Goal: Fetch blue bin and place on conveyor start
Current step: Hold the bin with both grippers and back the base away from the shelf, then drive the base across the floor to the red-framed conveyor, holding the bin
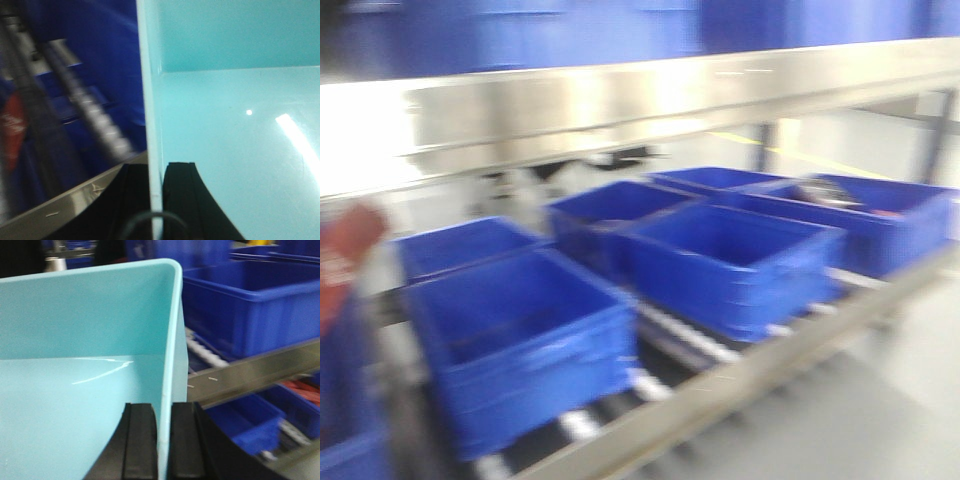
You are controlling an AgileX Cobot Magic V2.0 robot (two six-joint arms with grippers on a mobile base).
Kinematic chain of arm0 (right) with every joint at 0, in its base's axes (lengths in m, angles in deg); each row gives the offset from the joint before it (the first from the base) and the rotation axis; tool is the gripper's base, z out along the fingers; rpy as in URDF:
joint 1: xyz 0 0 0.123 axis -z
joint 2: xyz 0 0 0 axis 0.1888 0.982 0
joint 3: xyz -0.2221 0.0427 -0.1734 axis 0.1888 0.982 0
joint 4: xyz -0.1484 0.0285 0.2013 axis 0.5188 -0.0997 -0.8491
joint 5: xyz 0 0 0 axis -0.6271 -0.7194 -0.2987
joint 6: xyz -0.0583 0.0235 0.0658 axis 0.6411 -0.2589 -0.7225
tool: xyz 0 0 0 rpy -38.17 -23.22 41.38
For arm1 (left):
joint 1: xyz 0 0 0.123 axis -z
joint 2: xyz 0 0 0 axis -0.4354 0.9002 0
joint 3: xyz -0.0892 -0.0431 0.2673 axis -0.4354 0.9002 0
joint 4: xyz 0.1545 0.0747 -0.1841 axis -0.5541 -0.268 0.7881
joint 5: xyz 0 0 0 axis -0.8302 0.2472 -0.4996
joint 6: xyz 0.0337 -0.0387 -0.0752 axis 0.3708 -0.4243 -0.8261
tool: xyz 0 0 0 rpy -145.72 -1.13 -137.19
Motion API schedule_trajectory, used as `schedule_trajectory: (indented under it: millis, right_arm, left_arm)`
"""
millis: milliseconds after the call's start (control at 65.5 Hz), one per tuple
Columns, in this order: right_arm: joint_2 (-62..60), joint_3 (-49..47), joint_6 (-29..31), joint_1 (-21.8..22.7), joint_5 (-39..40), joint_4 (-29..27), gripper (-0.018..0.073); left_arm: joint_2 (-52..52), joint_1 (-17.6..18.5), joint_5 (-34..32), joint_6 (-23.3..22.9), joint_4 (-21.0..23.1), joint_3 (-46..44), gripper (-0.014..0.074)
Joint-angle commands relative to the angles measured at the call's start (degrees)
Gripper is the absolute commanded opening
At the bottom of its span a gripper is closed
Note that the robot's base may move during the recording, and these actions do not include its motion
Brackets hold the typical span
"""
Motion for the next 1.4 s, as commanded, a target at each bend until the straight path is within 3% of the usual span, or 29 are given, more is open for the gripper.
schedule_trajectory:
  millis: [0,1389]
  right_arm:
    - [-0.9,-0.2,0.7,-0.6,6.6,0.3,-0.0165]
    - [-0.9,-0.2,0.7,-0.6,7.9,0.3,-0.0165]
  left_arm:
    - [0.0,0.3,-3.9,0.2,-0.3,-0.3,-0.0111]
    - [0.0,0.3,-3.9,0.2,-0.5,-0.3,-0.0111]
